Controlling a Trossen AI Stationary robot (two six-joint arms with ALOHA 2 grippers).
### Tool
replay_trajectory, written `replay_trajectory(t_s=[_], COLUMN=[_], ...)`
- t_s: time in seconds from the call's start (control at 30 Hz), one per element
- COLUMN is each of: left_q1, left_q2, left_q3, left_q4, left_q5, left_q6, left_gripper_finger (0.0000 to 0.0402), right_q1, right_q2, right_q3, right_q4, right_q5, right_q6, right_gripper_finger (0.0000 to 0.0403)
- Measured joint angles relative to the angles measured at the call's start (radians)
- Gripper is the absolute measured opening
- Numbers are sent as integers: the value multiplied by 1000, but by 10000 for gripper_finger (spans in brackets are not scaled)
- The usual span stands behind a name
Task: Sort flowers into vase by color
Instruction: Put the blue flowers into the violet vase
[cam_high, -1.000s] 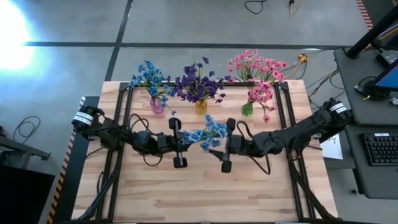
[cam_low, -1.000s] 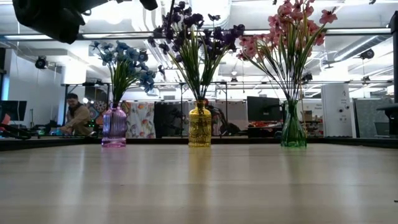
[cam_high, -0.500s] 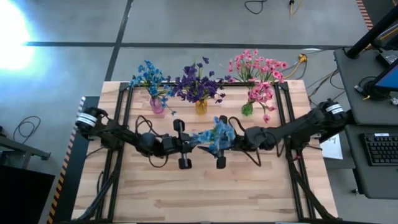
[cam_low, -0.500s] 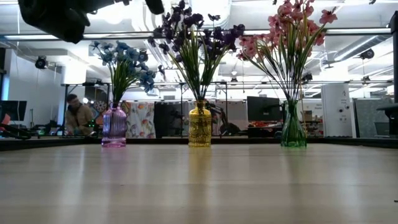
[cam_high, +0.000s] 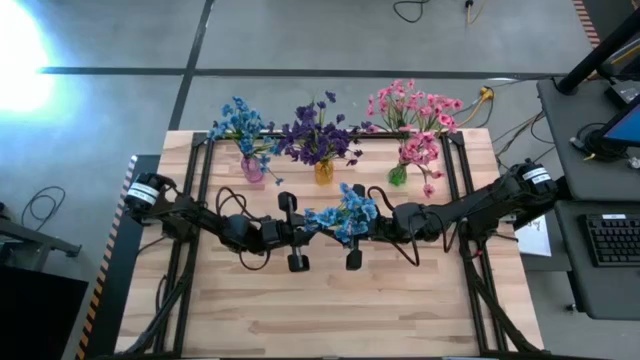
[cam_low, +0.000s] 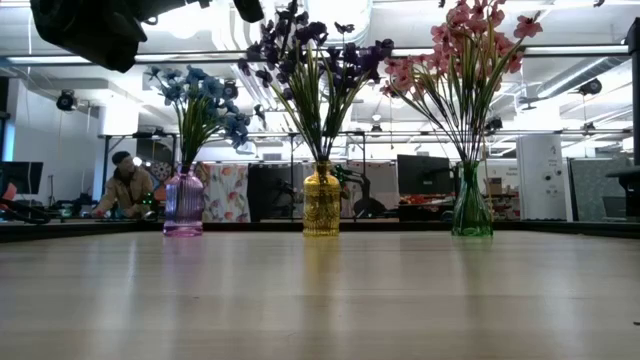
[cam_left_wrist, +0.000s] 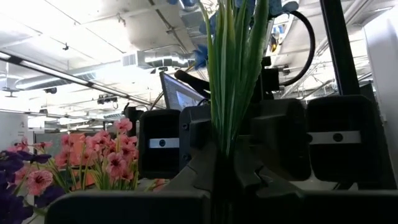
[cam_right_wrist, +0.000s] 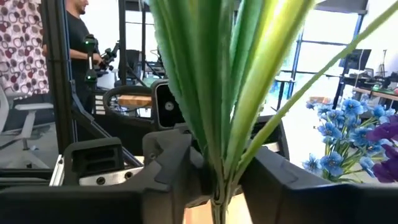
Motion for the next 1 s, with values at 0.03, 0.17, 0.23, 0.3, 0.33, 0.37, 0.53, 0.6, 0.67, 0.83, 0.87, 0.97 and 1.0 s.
replay_trajectory(t_s=[0.03,0.17,0.23,0.3,0.33,0.37,0.53,0.6,0.67,0.83,0.87,0.97,1.0], left_q1=[0,0,-2,-5,-7,-9,-21,-24,-28,-26,-26,-26,-25], left_q2=[0,0,0,-1,-2,-3,-19,-34,-53,-103,-116,-134,-139], left_q3=[0,0,-1,-2,-2,-5,-28,-31,-38,-39,-38,-36,-35], left_q4=[-2,-10,-14,-23,-30,-37,-61,-75,-116,-183,-176,-182,-190], left_q5=[1,5,9,6,4,3,-57,-102,-149,-157,-157,-154,-150], left_q6=[3,-4,-17,-35,-46,-59,-92,-93,-93,-94,-95,-104,-107], left_gripper_finger=[4,31,52,75,88,100,162,180,194,210,211,211,211], right_q1=[-1,-1,-1,-1,-1,-1,-1,2,0,1,1,1,1], right_q2=[0,-1,-2,-2,-3,-3,-28,-52,-74,-139,-149,-189,-198], right_q3=[0,0,0,0,0,0,0,0,0,0,0,0,0], right_q4=[1,3,3,2,-3,-8,-80,-119,-158,-293,-315,-421,-454], right_q5=[0,3,3,3,3,3,-19,-14,-16,-17,-18,-38,-38], right_q6=[0,1,0,-8,-11,-12,-6,-3,3,43,38,51,62], right_gripper_finger=[113,71,51,34,28,22,14,13,13,12,12,12,12])
